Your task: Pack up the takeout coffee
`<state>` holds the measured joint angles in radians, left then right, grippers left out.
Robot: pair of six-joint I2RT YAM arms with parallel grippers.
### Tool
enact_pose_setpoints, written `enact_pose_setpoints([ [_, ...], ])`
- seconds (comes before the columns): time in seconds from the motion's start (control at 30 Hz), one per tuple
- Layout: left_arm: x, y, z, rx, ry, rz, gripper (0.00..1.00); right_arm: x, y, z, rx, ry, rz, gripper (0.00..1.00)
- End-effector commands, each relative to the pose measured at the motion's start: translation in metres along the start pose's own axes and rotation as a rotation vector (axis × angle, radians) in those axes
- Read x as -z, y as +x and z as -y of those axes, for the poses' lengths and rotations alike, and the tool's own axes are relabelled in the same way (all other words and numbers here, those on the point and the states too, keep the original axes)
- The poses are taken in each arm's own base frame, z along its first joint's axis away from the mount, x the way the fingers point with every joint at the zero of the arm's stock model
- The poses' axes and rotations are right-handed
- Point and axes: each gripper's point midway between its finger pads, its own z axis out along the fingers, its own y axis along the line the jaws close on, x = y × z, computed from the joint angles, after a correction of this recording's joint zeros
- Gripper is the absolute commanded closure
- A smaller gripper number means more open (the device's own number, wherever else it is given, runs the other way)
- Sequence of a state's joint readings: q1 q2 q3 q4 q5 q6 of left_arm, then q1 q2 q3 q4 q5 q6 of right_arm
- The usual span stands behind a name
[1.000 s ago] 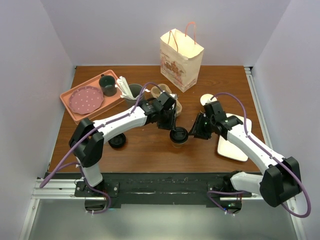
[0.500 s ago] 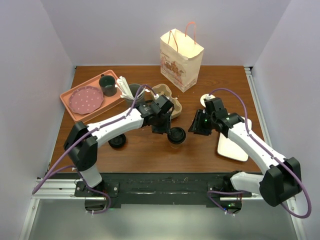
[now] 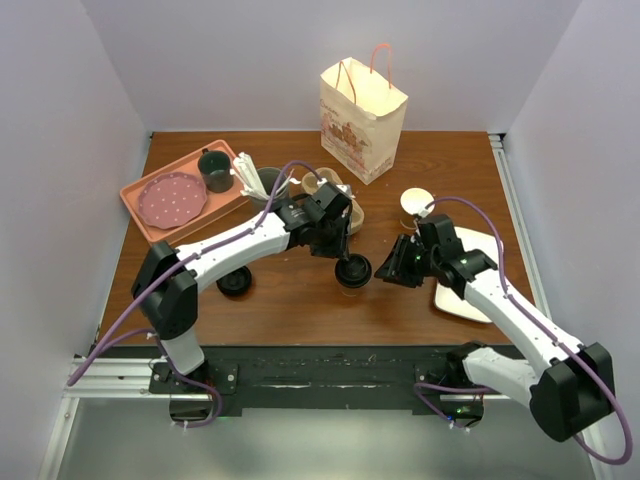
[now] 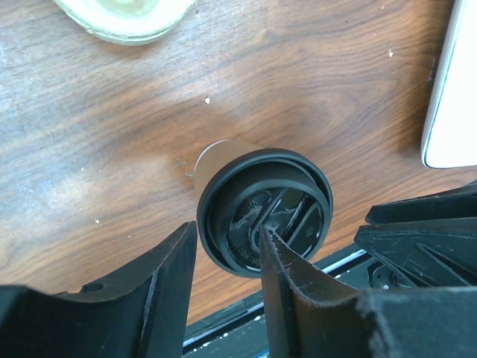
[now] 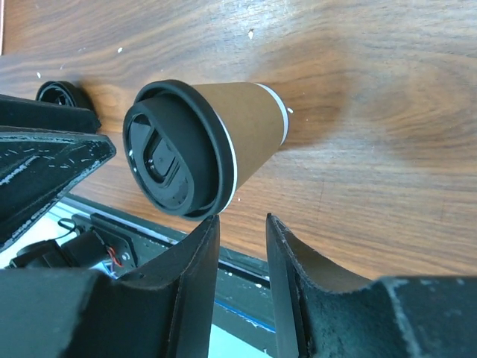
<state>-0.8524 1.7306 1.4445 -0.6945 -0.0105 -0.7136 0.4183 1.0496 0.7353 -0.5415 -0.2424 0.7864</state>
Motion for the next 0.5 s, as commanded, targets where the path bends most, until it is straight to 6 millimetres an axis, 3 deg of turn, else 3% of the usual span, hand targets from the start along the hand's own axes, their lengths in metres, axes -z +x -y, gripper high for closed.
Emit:
enact_pose_setpoints([
  [0.0, -0.003, -0.008, 0.012, -0.039, 0.047, 0.015, 0.57, 0.000, -0.021, -0.017, 0.016, -0.036, 0.053, 0.66],
  [0.47, -0.023, 0.012, -0.003, -0.034, 0.018, -0.032, 0.59, -0.018, -0.025, -0.021, 0.019, -0.048, 0.029, 0.67],
])
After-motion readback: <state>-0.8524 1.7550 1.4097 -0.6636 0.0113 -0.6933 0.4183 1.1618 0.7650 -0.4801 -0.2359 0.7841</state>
